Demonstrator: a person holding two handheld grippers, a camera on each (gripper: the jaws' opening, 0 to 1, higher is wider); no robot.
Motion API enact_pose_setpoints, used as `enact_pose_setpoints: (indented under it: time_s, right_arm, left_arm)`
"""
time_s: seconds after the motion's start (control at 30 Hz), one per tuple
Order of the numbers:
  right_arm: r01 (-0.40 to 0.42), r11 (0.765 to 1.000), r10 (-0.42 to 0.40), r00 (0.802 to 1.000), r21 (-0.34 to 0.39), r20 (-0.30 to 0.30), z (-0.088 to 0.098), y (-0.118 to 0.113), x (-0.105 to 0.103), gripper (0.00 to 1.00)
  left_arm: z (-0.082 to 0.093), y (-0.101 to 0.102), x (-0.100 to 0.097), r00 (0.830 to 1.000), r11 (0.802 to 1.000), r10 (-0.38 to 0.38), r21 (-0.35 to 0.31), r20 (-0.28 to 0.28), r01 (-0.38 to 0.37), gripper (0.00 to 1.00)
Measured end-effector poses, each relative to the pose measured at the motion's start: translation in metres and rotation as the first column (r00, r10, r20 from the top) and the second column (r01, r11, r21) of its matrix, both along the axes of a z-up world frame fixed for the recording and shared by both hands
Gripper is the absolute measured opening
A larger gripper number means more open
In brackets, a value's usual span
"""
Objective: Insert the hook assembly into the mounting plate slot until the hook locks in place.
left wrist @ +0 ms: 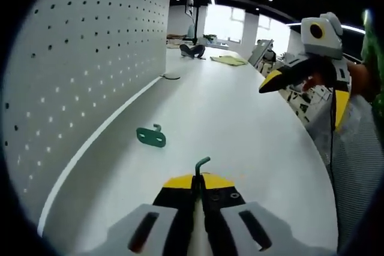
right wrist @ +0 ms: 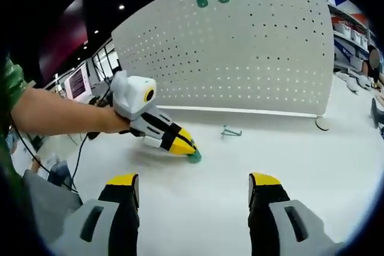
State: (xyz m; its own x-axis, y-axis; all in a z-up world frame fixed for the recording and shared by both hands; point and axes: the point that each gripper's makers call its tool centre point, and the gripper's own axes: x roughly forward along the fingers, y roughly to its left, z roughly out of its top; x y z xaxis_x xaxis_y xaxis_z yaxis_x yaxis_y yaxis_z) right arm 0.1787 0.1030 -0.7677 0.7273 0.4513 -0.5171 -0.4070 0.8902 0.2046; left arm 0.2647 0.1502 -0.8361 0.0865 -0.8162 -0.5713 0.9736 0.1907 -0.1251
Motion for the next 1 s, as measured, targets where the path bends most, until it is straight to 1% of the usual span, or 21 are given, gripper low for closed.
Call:
enact_pose_setpoints:
  time_s: [0.07,0.13,0.2,0.27,0.33,0.37,0.4,0.43,0.5,0.53,0.57,0.6,0.63,0.67,0.7,0.73,0.77,0.8,0.83,0.93,1.0]
  right_arm:
    - [-0.005,1.0,0.005,1.0,0.001,0.001,0.001,0.001,0.0,0.76]
    - [-0.009,1.0,0.009,1.0,-0.001,0.002,0.001,0.002,0.001,0.76]
    - [-0.014,1.0,0.014,1.0,0.0,0.003,0.001,0.004,0.001,0.75]
    - [-0.019,1.0,0.019,1.0,0.0,0.002,0.001,0.005,0.001,0.75]
    - [-0.022,1.0,0.022,1.0,0.001,0.004,0.002,0.006,0.001,0.75]
    - [-0.024,1.0,0.024,1.0,0.002,0.005,0.002,0.006,0.001,0.75]
    - [-0.026,1.0,0.026,1.0,0.003,0.005,0.002,0.007,0.001,0.75]
    - [-0.027,1.0,0.027,1.0,0.002,0.005,0.002,0.007,0.0,0.75]
    - [-0.031,1.0,0.031,1.0,0.003,0.006,0.003,0.008,0.0,0.75]
    - [-0.032,0.999,0.032,0.999,0.004,0.007,0.003,0.009,0.001,0.75]
    - [-0.034,0.999,0.033,0.999,0.003,0.008,0.003,0.009,0.0,0.75]
    - [-0.034,0.999,0.034,0.999,0.004,0.009,0.004,0.01,0.001,0.75]
    - [-0.035,0.999,0.035,0.999,0.005,0.009,0.004,0.01,0.0,0.75]
    - [-0.036,0.999,0.036,0.999,0.005,0.009,0.004,0.01,0.0,0.75]
    - [-0.037,0.999,0.037,0.999,0.005,0.009,0.004,0.01,0.0,0.75]
    - [-0.037,0.999,0.037,0.999,0.005,0.01,0.004,0.01,0.0,0.75]
    - [-0.038,0.999,0.038,0.999,0.006,0.011,0.004,0.011,0.0,0.75]
    - [-0.038,0.999,0.038,0.999,0.007,0.012,0.004,0.011,0.0,0.75]
    - [-0.039,0.999,0.039,0.999,0.007,0.013,0.005,0.011,0.0,0.75]
    - [-0.046,0.999,0.046,0.999,0.005,0.013,0.005,0.012,0.0,0.75]
    - [-0.047,0.999,0.046,0.999,0.005,0.016,0.006,0.012,-0.001,0.75]
  left_arm:
    - [-0.001,0.003,0.001,0.999,0.999,0.032,0.016,0.009,-0.032,0.04]
    - [0.001,0.005,0.001,0.998,0.998,0.068,0.006,0.006,-0.068,0.04]
    - [0.002,0.007,0.003,0.993,0.994,0.112,0.01,0.022,-0.112,0.04]
    - [0.002,0.01,0.006,0.983,0.984,0.179,0.018,0.03,-0.179,0.04]
    - [0.005,0.012,0.007,0.974,0.975,0.221,0.019,0.055,-0.222,0.04]
    - [0.007,0.012,0.006,0.969,0.97,0.241,0.013,0.056,-0.242,0.04]
    - [0.009,0.013,0.007,0.962,0.964,0.266,0.007,0.062,-0.267,0.04]
    - [0.009,0.015,0.009,0.952,0.955,0.292,0.02,0.087,-0.295,0.04]
    - [0.01,0.015,0.008,0.944,0.948,0.316,0.009,0.093,-0.318,0.04]
    - [0.007,0.023,0.012,0.919,0.921,0.384,0.039,0.094,-0.389,0.04]
    - [0.009,0.025,0.014,0.909,0.912,0.403,0.031,0.11,-0.408,0.04]
    - [0.013,0.021,0.014,0.909,0.914,0.404,-0.009,0.108,-0.405,0.04]
    - [0.014,0.022,0.014,0.896,0.9,0.435,-0.009,0.091,-0.437,0.04]
    - [0.013,0.026,0.014,0.887,0.891,0.451,0.015,0.103,-0.455,0.04]
    - [0.015,0.025,0.013,0.887,0.892,0.448,0.008,0.114,-0.452,0.04]
    - [0.019,0.027,0.016,0.869,0.877,0.477,-0.01,0.128,-0.48,0.04]
    - [0.019,0.029,0.015,0.863,0.87,0.491,-0.007,0.119,-0.494,0.04]
    - [0.019,0.032,0.016,0.849,0.853,0.519,-0.004,0.102,-0.521,0.04]
    - [0.021,0.034,0.017,0.831,0.836,0.548,-0.026,0.093,-0.549,0.04]
    - [0.016,0.037,0.012,0.825,0.83,0.556,-0.002,0.099,-0.558,0.04]
    - [0.014,0.04,0.011,0.813,0.818,0.572,-0.002,0.105,-0.575,0.04]
